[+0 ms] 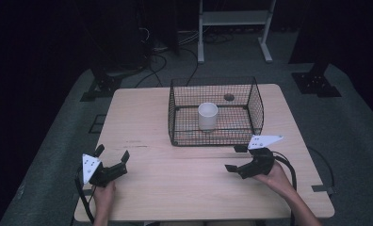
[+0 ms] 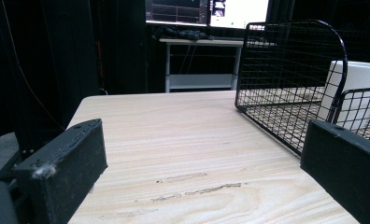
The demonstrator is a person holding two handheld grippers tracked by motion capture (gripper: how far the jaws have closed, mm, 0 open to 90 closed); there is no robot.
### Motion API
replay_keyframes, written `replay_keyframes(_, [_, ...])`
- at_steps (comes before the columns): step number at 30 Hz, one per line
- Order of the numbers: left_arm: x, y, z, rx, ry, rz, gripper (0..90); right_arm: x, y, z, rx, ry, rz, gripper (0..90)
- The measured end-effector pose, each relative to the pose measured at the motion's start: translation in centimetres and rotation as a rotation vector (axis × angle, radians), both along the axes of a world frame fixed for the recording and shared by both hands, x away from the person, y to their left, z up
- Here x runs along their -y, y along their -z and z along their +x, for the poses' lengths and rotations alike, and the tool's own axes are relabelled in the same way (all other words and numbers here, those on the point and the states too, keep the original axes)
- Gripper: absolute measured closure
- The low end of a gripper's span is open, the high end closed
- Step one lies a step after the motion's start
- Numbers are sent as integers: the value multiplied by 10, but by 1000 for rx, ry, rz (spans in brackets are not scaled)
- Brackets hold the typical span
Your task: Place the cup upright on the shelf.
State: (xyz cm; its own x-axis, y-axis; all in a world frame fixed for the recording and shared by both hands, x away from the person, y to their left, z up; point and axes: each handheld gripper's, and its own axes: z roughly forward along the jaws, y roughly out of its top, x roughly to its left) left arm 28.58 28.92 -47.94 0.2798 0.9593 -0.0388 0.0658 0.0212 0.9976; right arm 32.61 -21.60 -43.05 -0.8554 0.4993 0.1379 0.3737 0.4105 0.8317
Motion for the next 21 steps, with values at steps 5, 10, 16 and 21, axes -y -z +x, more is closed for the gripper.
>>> replay_keyframes(5, [0, 0, 0, 0, -1, 0, 0, 0, 8, -8, 10, 12, -3, 134])
replay_keyframes(10, [0, 0, 0, 0, -3, -1, 0, 4, 16, -15, 27, 39, 10, 134])
replay_keyframes(16, [0, 0, 0, -3, -6, 1, 0, 8, 23, -25, 35, 64, 52, 134])
replay_keyframes(21, [0, 0, 1, -5, -10, 0, 0, 9, 28, -33, 51, 80, 66, 133])
